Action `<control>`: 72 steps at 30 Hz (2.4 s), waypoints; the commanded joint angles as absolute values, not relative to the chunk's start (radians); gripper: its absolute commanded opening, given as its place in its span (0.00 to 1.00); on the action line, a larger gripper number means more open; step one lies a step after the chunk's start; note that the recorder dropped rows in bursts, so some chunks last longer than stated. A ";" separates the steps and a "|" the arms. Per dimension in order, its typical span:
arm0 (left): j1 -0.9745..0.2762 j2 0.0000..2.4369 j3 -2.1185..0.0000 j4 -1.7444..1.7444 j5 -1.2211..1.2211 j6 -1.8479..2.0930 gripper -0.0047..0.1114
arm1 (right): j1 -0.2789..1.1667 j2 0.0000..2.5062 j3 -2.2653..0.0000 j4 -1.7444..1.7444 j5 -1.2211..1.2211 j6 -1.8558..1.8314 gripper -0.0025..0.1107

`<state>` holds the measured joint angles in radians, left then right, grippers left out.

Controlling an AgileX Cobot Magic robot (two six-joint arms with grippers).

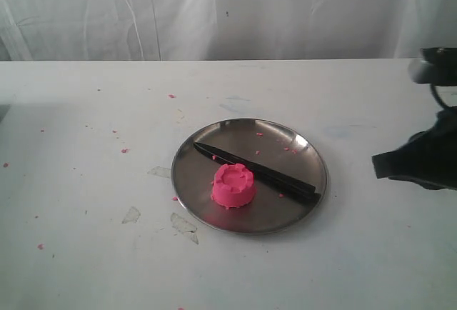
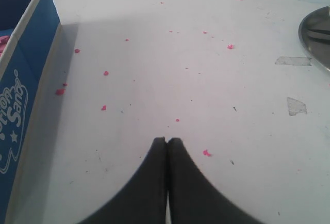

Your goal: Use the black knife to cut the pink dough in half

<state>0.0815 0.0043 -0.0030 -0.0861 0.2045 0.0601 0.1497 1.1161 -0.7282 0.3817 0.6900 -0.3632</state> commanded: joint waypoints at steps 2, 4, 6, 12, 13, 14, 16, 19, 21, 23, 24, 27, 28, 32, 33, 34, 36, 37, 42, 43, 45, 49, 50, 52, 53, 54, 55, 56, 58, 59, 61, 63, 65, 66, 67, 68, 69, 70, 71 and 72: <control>0.075 0.000 0.000 -0.094 0.202 0.060 0.04 | 0.289 1.289 -0.904 0.147 0.840 -0.248 0.02; 0.075 0.000 0.000 -0.094 0.202 0.060 0.04 | 0.328 1.351 -0.959 0.074 0.865 -0.192 0.02; 0.075 0.000 0.000 -0.094 0.202 0.060 0.04 | 0.350 1.406 -0.988 0.068 0.850 -0.188 0.02; 0.075 0.000 0.000 -0.094 0.202 0.060 0.04 | 0.388 1.591 -1.018 0.090 0.656 -0.288 0.02; 0.075 0.000 0.000 -0.094 0.202 0.060 0.04 | 0.388 1.623 -1.031 0.109 0.634 -0.298 0.02; 0.075 0.000 0.000 -0.094 0.202 0.060 0.04 | 0.388 1.654 -1.042 0.118 0.627 -0.319 0.02; 0.075 0.000 0.000 -0.094 0.202 0.060 0.04 | 0.388 1.704 -1.070 0.118 0.626 -0.364 0.04; 0.075 0.000 0.000 -0.094 0.202 0.060 0.04 | 0.388 1.756 -1.099 0.118 0.626 -0.374 0.12; 0.075 0.000 0.000 -0.094 0.202 0.060 0.04 | 0.388 1.783 -1.116 0.118 0.626 -0.374 0.19; 0.075 0.000 0.000 -0.094 0.202 0.060 0.04 | 0.388 1.814 -1.134 0.118 0.623 -0.374 0.30; 0.075 0.000 0.000 -0.094 0.202 0.060 0.04 | 0.388 1.834 -1.142 0.118 0.618 -0.390 0.35; 0.075 0.000 0.000 -0.094 0.202 0.060 0.04 | 0.388 1.871 -1.153 0.118 0.567 -0.415 0.42; 0.075 0.000 0.000 -0.094 0.202 0.060 0.04 | 0.388 1.878 -1.153 0.118 0.541 -0.417 0.42; 0.075 0.000 0.000 -0.094 0.202 0.060 0.04 | 0.388 1.896 -1.153 0.114 0.517 -0.419 0.42; 0.075 0.000 0.000 -0.094 0.202 0.060 0.04 | 0.388 1.901 -1.153 0.114 0.517 -0.419 0.42; 0.075 0.000 0.000 -0.094 0.202 0.060 0.04 | 0.388 1.907 -1.153 0.114 0.517 -0.419 0.42; 0.075 0.000 0.000 -0.094 0.202 0.060 0.04 | 0.388 1.918 -1.153 0.118 0.519 -0.419 0.42; 0.075 0.000 0.000 -0.094 0.202 0.060 0.04 | 0.388 1.922 -1.153 0.118 0.521 -0.419 0.42; 0.075 0.000 0.000 -0.094 0.202 0.060 0.04 | 0.388 1.930 -1.153 0.118 0.525 -0.423 0.42; 0.075 0.000 0.000 -0.094 0.202 0.060 0.04 | 0.388 1.930 -1.153 0.120 0.525 -0.423 0.42; 0.075 0.000 0.000 -0.094 0.202 0.060 0.04 | 0.388 1.932 -1.153 0.125 0.536 -0.423 0.42; 0.075 0.000 0.000 -0.094 0.202 0.060 0.04 | 0.388 1.938 -1.153 0.131 0.543 -0.423 0.40; 0.075 0.000 0.000 -0.094 0.202 0.060 0.04 | 0.388 1.938 -1.153 0.131 0.545 -0.423 0.38; 0.075 0.000 0.000 -0.094 0.202 0.060 0.04 | 0.388 1.939 -1.153 0.131 0.555 -0.423 0.34; 0.075 0.000 0.000 -0.094 0.202 0.060 0.04 | 0.388 1.939 -1.153 0.131 0.560 -0.423 0.31; 0.075 0.000 0.000 -0.094 0.202 0.060 0.04 | 0.388 1.939 -1.153 0.131 0.564 -0.423 0.28; 0.075 0.000 0.000 -0.094 0.202 0.060 0.04 | 0.388 1.939 -1.153 0.131 0.572 -0.423 0.25; 0.075 0.000 0.000 -0.094 0.202 0.060 0.04 | 0.388 1.939 -1.153 0.131 0.577 -0.423 0.23; 0.075 0.000 0.000 -0.094 0.202 0.060 0.04 | 0.388 1.939 -1.153 0.131 0.581 -0.423 0.19; 0.075 0.000 0.000 -0.094 0.202 0.060 0.04 | 0.388 1.939 -1.153 0.131 0.581 -0.423 0.17; 0.075 0.000 0.000 -0.094 0.202 0.060 0.04 | 0.388 1.939 -1.153 0.131 0.582 -0.423 0.14; 0.075 0.000 0.000 -0.094 0.202 0.060 0.04 | 0.388 1.939 -1.153 0.131 0.582 -0.423 0.11; 0.075 0.000 0.000 -0.094 0.202 0.060 0.04 | 0.388 1.939 -1.153 0.131 0.580 -0.423 0.08; 0.075 0.000 0.000 -0.094 0.202 0.060 0.04 | 0.388 1.939 -1.153 0.131 0.580 -0.423 0.03; 0.075 0.000 0.000 -0.094 0.202 0.060 0.04 | 0.388 1.937 -1.153 0.131 0.580 -0.423 0.02; 0.075 0.000 0.000 -0.094 0.202 0.060 0.04 | 0.388 1.936 -1.153 0.134 0.582 -0.423 0.02; 0.075 0.000 0.000 -0.094 0.202 0.060 0.04 | 0.388 1.933 -1.155 0.139 0.589 -0.423 0.02; 0.075 0.000 0.000 -0.094 0.202 0.060 0.04 | 0.388 1.931 -1.155 0.142 0.601 -0.425 0.02; 0.075 0.000 0.000 -0.094 0.202 0.060 0.04 | 0.388 1.929 -1.155 0.142 0.606 -0.427 0.02; 0.075 0.000 0.000 -0.094 0.202 0.060 0.04 | 0.388 1.927 -1.155 0.142 0.608 -0.427 0.02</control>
<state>0.0815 0.0043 -0.0030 -0.0861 0.2045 0.0601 0.3889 1.9388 -1.1532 0.1387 0.5865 -0.4141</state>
